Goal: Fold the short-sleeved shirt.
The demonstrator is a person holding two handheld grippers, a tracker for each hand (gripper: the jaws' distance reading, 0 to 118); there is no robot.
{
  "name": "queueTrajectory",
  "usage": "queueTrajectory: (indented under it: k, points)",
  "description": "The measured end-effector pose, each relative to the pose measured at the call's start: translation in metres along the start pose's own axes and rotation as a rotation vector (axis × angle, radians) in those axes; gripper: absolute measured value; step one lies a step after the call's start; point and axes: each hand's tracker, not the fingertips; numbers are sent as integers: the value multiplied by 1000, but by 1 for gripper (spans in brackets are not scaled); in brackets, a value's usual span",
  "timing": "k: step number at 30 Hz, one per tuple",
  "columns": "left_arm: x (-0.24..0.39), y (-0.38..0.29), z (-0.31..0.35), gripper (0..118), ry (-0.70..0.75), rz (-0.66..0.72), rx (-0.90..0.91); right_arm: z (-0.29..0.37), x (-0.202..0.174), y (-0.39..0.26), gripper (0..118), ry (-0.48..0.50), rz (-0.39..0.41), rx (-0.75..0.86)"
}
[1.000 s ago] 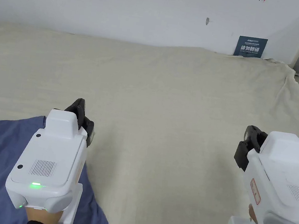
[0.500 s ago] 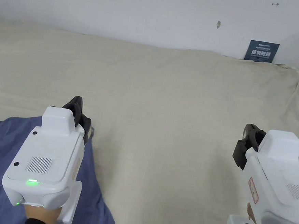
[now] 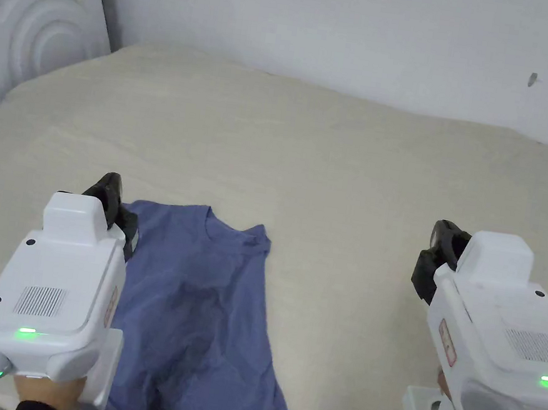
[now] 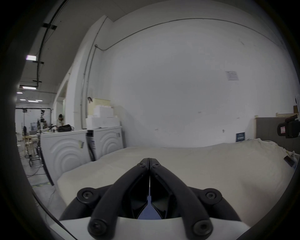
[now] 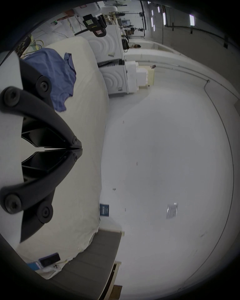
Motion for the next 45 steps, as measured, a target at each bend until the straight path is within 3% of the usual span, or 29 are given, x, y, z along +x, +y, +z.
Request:
queueTrajectory:
  k: [11,21,30,42,43,45]
  points:
    - [-90,-13,39,3,203,-23,-42,-18,-75,-2,0,171,14,-6]
    - [-103,-18,40,3,233,-22,-64,-20,-85,-4,0,193,27,-19]
    - [-84,-17,-4,3,68,46,-198,-25,-74,-5,0,168,39,-29]
    - [-21,-74,-111,4,-148,155,-642,-35,-51,-14,0,113,58,-72]
    - [-16,-80,-118,5,-151,161,-670,-36,-48,-16,0,107,60,-77]
    - [0,-85,-123,22,-161,153,-757,-37,-43,-19,0,97,61,-88]
